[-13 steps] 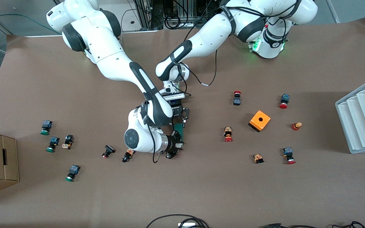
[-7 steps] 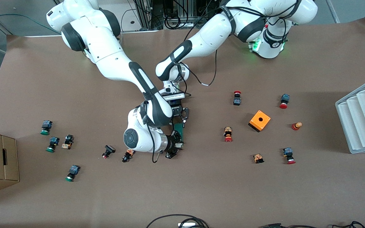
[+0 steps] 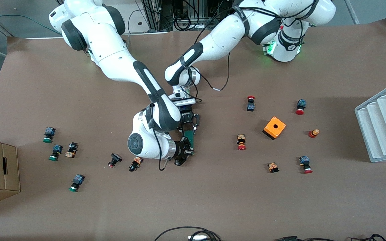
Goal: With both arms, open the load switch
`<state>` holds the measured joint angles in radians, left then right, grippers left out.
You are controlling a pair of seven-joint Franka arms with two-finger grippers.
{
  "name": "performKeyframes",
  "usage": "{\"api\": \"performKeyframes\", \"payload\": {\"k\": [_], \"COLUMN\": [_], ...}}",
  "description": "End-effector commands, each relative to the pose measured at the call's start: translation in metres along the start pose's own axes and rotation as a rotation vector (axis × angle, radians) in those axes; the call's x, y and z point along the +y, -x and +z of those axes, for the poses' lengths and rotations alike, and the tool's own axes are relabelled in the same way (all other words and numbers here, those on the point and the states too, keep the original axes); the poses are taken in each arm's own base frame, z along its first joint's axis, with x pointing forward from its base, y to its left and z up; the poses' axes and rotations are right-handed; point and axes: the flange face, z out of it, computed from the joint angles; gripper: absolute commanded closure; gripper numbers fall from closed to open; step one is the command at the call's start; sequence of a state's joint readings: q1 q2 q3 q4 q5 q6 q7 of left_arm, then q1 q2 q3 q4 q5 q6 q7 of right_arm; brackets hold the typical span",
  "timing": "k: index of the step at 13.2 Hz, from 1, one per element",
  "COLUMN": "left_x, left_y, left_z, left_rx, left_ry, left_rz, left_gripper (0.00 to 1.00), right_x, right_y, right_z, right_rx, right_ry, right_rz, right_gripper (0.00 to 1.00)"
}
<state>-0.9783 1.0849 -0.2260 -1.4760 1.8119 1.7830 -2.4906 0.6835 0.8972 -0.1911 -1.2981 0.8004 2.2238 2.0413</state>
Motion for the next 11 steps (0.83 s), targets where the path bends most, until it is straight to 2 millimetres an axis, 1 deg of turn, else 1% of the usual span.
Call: {"api": "performKeyframes", "payload": {"k": [1, 3, 4, 6, 11], "left_x": [0.004, 0.003, 0.003, 0.003, 0.003], "left_y": [0.002, 0.003, 0.004, 0.003, 0.004], "left_z": [0.002, 0.002, 0.002, 0.002, 0.002], "left_rx": [0.011, 0.01, 0.009, 0.01, 0.009], "left_ry": [-0.007, -0.007, -0.008, -0.007, -0.007], "left_rz": [0.007, 0.008, 0.008, 0.008, 0.009], "left_gripper": [0.45, 0.45, 0.45, 0.45, 0.45], "right_x": [0.011, 0.013, 0.018, 0.019, 0.024], "right_y": [-0.011, -0.012, -0.011, -0.011, -0.019], "right_z": [0.008, 0.008, 0.01, 0.007, 0.005], "right_rx": [0.012, 0.013, 0.018, 0.025, 0.035], "right_ry": [0.039, 0.044, 0.051, 0.05, 0.054], "right_rz": [0.009, 0.006, -0.006, -0.011, -0.021], "right_gripper": [0.84, 0.84, 0.84, 0.84, 0.84]}}
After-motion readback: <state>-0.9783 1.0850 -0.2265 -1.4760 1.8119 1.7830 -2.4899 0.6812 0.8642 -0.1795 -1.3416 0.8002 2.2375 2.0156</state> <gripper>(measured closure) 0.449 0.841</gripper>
